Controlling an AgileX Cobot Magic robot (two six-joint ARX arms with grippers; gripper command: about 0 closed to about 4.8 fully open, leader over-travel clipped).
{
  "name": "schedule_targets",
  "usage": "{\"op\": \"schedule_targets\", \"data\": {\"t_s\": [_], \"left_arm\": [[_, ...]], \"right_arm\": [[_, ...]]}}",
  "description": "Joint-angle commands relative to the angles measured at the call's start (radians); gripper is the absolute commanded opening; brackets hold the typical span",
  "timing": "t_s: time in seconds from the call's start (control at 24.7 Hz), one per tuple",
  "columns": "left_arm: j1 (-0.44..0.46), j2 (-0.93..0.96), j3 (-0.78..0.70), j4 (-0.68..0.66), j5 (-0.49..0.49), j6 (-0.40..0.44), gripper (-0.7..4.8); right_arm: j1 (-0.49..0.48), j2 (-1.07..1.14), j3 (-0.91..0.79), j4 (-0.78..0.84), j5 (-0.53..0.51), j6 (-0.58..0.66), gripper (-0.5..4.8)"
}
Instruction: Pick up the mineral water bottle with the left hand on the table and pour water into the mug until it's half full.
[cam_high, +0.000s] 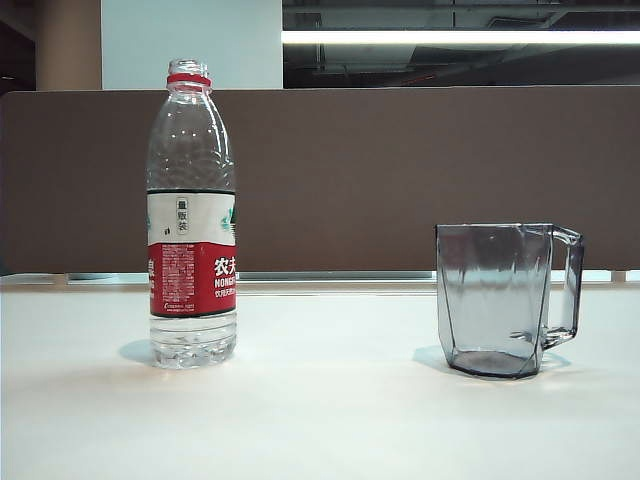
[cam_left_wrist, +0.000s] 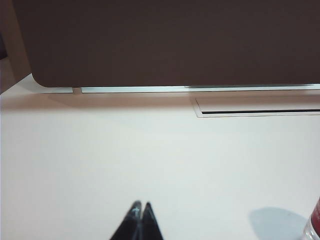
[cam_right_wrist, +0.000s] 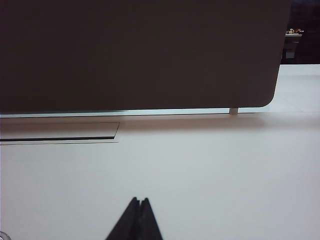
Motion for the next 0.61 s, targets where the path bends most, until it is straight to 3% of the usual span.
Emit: {"op": "schedule_targets", "data": {"t_s": [0.04,0.61], "left_arm": [[0.003,0.000,0.006,0.011,-0.003,0.002,-0.05],[0.003,0.000,0.006,0.013,-0.008,0.000,-0.05]], "right_arm": [[-0.001,-0.002,-0.008,0.018,0.002,-0.003,-0.04],[-0.001,-0.002,-0.005,-0.013,-0.022,-0.002,-0.01]]}}
